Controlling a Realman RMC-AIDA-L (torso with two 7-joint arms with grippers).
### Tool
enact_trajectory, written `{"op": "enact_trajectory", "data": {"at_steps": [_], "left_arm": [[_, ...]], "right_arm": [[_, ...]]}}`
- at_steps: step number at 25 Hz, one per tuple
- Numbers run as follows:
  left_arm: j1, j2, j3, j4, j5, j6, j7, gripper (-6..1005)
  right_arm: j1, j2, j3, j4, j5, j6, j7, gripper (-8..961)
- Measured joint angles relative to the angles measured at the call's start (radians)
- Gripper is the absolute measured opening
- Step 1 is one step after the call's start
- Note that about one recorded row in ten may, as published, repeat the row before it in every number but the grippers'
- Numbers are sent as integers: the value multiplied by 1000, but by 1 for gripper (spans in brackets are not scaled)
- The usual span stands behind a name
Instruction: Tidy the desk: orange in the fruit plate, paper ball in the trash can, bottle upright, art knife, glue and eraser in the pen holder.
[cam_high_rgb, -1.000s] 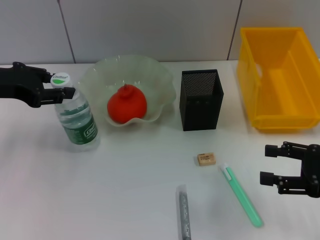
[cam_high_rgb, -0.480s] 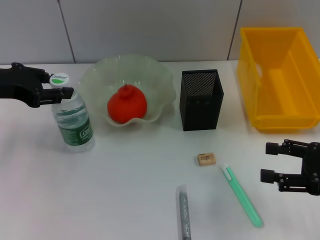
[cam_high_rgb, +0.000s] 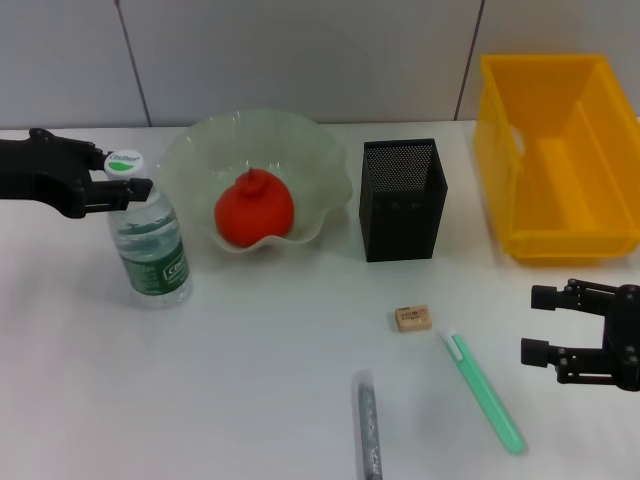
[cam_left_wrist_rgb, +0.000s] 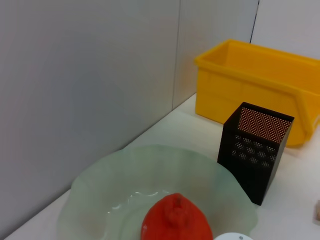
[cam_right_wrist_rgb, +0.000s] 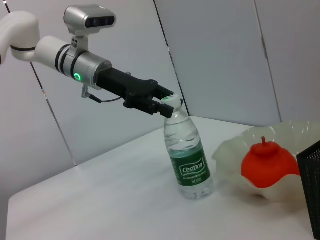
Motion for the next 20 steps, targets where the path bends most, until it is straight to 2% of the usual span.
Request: {"op": "enact_trajectory", "data": {"at_steps": [11, 15, 16, 19, 20], "left_arm": [[2, -4, -2, 1, 0, -7, -3, 477], [3, -4, -6, 4, 0, -8, -3, 666], [2, -7, -56, 21, -35, -13, -2, 713], [2, -8, -154, 35, -181, 17, 0, 755], [17, 2, -180, 11, -342, 117, -11, 770]], "right_arm": [[0, 0, 1, 0, 0, 0, 1, 823], [0, 0, 2, 2, 0, 0, 1, 823], [0, 0, 3, 4, 0, 0, 1, 823], [1, 0, 3, 10, 6, 0, 1, 823], [2, 0, 4, 11, 9, 0, 1, 823]]}}
